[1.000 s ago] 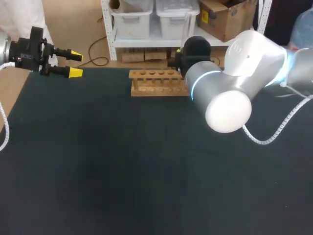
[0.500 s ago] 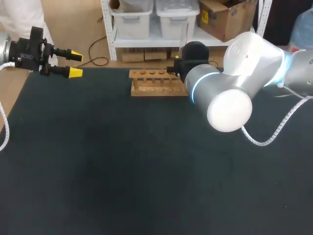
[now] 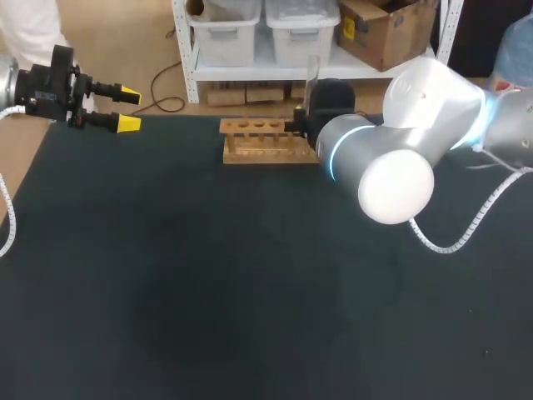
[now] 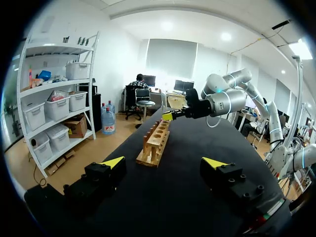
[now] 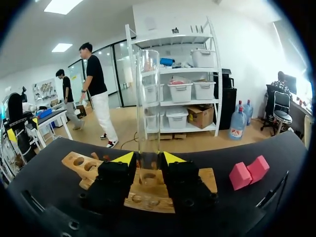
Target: Grasp the test tube, adjust it, and insert it.
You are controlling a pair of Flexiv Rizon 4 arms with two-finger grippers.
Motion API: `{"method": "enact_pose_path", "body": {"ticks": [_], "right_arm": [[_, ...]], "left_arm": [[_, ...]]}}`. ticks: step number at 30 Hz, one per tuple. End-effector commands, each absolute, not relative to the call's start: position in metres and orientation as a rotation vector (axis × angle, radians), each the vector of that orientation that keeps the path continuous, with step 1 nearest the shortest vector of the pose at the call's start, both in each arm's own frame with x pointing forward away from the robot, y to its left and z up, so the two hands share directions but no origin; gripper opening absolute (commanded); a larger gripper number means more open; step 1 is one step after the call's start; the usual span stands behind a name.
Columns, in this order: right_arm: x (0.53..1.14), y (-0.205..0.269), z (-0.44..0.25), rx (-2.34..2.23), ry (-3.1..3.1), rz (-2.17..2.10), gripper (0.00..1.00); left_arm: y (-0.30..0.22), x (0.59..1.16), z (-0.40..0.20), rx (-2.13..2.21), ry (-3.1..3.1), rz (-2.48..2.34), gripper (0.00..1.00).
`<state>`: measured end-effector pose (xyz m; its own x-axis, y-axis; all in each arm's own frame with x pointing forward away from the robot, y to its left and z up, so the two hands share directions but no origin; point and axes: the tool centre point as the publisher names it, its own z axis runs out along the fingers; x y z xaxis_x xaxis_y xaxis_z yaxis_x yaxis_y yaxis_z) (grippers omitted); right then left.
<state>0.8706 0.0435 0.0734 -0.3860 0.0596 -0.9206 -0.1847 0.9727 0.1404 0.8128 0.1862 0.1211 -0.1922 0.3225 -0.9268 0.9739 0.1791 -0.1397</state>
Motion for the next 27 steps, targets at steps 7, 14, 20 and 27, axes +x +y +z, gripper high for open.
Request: {"method": "enact_pose_path", "body": {"ticks": [7,14,20,27], "right_arm": [[0.867,0.044,0.075,-0.087,1.957,0.265,0.45],[0.861,0.041,0.088,-0.099,1.967,0.261,1.00],[0.838,0.036,0.108,-0.219,2.004,0.358,1.00],[0.810,0.028,0.122,-0.409,2.031,0.506,1.00]], "left_arm": [[0.186,0.812,0.120,1.250,1.655,-1.029,1.00],[0.186,0.812,0.120,1.250,1.655,-1.029,1.00],[0.186,0.812,0.120,1.250,1.655,-1.029,1.00],[0.186,0.812,0.120,1.250,1.655,-1.029,1.00]]}}
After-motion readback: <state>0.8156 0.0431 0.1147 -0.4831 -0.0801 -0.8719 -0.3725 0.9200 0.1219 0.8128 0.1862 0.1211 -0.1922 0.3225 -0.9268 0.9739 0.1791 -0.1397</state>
